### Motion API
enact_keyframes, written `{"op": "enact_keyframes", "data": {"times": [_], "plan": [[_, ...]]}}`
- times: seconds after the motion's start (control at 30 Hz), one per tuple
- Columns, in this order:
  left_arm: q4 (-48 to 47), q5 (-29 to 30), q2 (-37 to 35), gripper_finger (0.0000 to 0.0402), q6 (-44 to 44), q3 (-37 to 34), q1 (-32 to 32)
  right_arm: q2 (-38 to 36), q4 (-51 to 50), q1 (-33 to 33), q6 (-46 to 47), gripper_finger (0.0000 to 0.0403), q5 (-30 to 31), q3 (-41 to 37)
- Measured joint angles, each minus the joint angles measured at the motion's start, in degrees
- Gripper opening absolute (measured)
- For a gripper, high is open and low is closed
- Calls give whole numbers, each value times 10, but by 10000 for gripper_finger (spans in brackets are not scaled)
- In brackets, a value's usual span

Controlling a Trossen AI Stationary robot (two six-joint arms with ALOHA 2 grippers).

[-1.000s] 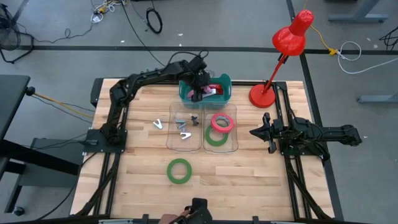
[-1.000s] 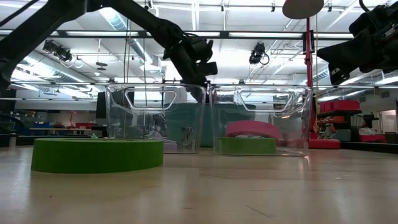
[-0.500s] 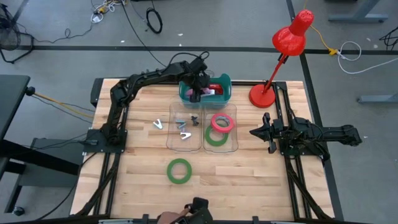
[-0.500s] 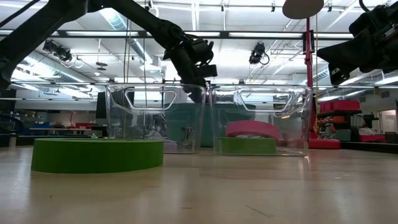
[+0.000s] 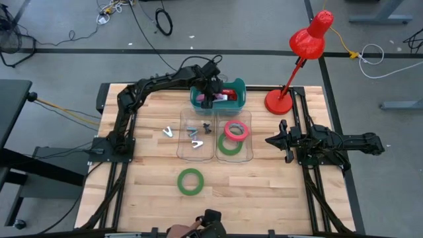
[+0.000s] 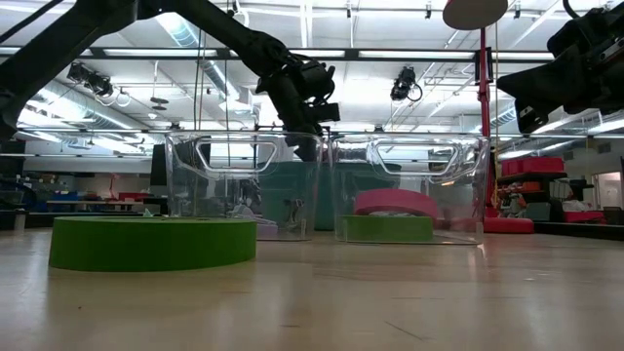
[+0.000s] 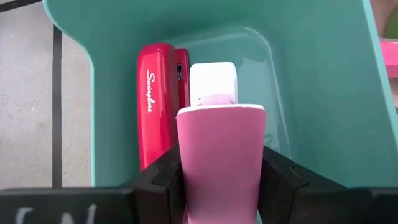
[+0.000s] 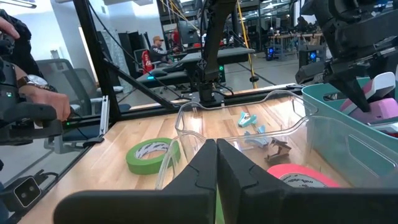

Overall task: Pick and place Stapler, Stapler remover, tape
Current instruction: Put the pink stapler into the blue bin, then put the blue staple remover into the left transparent bin

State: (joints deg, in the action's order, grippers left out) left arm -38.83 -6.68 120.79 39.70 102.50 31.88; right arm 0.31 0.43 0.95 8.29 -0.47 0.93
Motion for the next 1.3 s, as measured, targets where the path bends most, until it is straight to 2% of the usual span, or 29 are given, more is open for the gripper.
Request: {"op": "enact_keyframes", "data": {"times": [0.67,1.07,1.3], "plan": [[0,0,0,150,-1,0,-1,0,0,0,0,6,0,0],[1,5,0,238,-20,0,-3,0,0,0,0,6,0,0],[-27,45,-4,244,-21,0,-10,0,0,0,0,6,0,0]]}}
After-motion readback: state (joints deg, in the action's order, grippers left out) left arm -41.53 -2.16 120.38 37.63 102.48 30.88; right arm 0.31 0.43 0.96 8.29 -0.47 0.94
